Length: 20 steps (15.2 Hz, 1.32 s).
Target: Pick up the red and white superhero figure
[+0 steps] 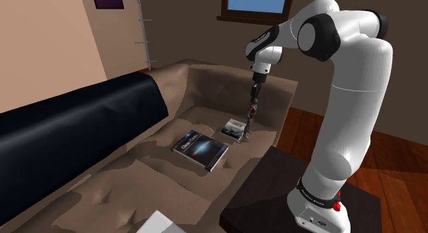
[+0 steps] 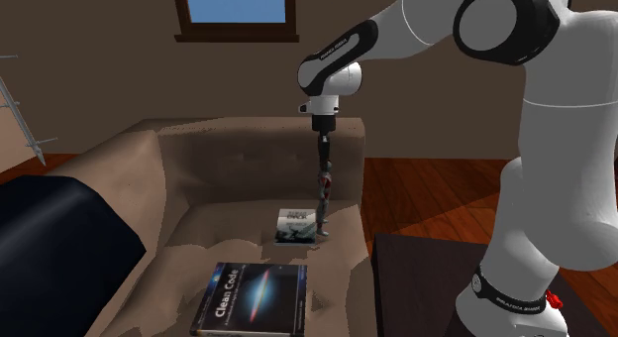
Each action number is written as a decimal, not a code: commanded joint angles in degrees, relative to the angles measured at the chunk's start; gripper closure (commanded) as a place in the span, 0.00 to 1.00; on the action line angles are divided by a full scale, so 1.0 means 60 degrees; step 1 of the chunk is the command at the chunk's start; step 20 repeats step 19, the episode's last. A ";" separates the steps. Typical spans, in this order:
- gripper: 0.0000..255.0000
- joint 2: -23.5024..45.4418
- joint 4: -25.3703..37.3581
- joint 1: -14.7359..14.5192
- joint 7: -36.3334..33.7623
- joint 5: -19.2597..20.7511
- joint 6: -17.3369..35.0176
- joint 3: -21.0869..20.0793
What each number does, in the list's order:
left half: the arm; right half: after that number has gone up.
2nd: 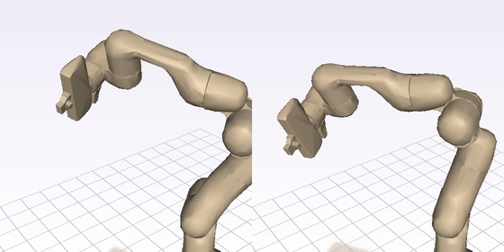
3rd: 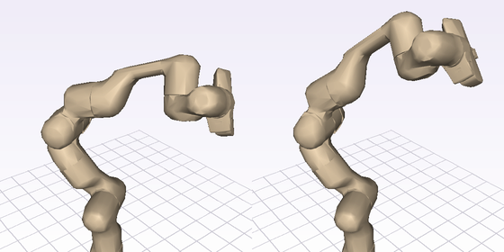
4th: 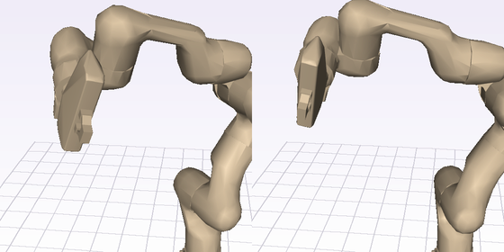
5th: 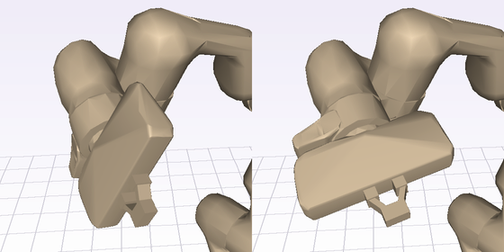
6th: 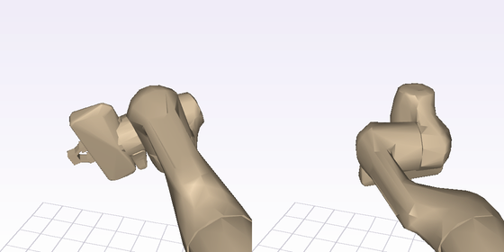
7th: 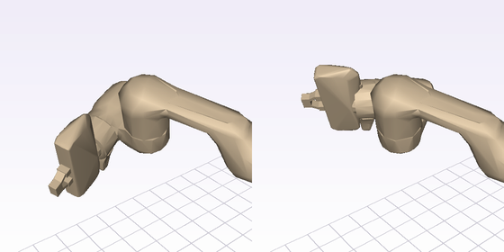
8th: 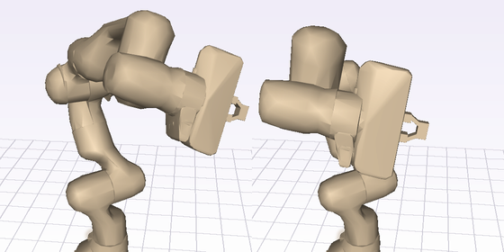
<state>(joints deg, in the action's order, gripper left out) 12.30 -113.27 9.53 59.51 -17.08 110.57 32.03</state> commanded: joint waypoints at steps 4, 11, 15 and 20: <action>1.00 -0.0108 0.0101 -0.0021 -0.0087 0.0079 -0.0193 0.0015; 1.00 -0.0503 0.0569 -0.0067 -0.0376 0.0361 -0.0953 0.0075; 1.00 -0.0684 0.0886 -0.0083 -0.0523 0.0487 -0.1402 0.0097; 1.00 -0.0768 0.1070 -0.0088 -0.0595 0.0546 -0.1648 0.0106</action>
